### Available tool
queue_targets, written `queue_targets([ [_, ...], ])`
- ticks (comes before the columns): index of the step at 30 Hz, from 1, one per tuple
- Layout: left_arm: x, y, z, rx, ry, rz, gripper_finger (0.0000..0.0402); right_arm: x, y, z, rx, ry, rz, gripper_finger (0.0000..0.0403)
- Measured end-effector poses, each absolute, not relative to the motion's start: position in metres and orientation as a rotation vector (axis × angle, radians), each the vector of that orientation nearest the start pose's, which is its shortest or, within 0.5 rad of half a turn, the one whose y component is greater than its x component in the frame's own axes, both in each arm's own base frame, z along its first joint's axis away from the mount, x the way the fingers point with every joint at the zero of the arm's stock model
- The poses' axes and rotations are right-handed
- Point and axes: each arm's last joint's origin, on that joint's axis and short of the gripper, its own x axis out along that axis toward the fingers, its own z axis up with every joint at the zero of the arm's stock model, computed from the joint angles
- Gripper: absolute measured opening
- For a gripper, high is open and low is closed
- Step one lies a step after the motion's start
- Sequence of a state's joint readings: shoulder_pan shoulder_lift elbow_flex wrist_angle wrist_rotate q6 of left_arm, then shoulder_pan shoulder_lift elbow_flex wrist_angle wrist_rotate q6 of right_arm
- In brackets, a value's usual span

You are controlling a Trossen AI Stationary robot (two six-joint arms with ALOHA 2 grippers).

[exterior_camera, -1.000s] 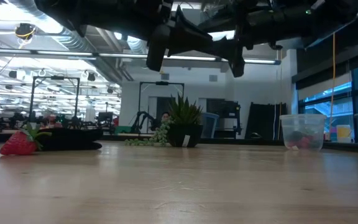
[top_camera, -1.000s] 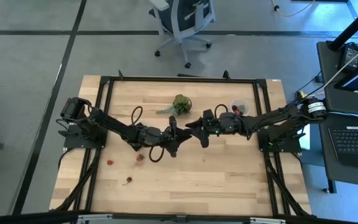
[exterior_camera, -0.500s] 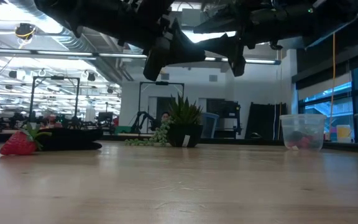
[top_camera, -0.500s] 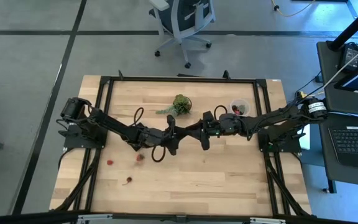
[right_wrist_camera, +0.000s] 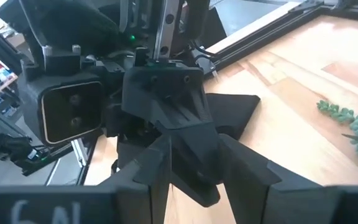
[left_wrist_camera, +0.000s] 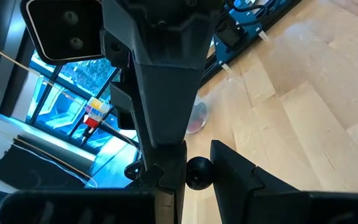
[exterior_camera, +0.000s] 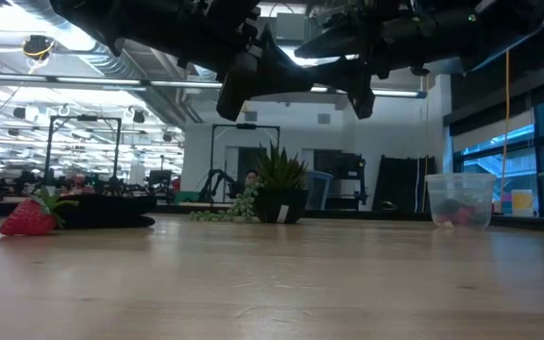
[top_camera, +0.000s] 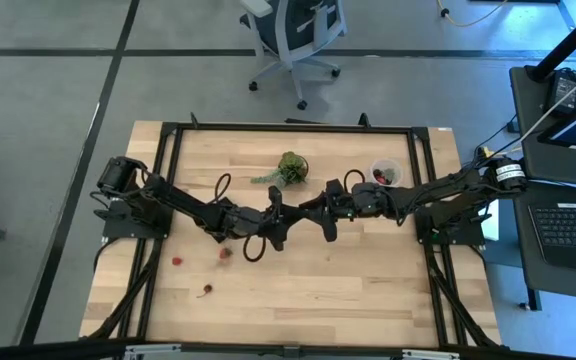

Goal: Pick and placing Produce into tupperware
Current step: Put the blueberry into the bin

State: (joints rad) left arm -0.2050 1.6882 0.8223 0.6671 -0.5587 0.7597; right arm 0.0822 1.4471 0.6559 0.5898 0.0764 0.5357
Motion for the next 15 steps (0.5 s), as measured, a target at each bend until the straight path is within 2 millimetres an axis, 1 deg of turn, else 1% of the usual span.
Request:
queue_targets([
  [4, 0.3418, -0.0554, 0.1999, 0.824, 0.310, 0.267, 0.0059, 0.2962, 0.0221, 0.2140, 0.473, 0.197, -0.044, 0.0135],
  [6, 0.3418, -0.0554, 0.1999, 0.824, 0.310, 0.267, 0.0059, 0.2962, 0.0221, 0.2141, 0.474, 0.196, -0.044, 0.0144],
  [10, 0.3418, -0.0554, 0.1999, 0.829, 0.311, 0.267, 0.0059, 0.2963, 0.0221, 0.2144, 0.495, 0.193, -0.044, 0.0184],
  [15, 0.3418, -0.0552, 0.2022, 0.827, 0.297, 0.281, 0.0059, 0.2961, 0.0221, 0.2119, 0.497, 0.206, -0.046, 0.0253],
])
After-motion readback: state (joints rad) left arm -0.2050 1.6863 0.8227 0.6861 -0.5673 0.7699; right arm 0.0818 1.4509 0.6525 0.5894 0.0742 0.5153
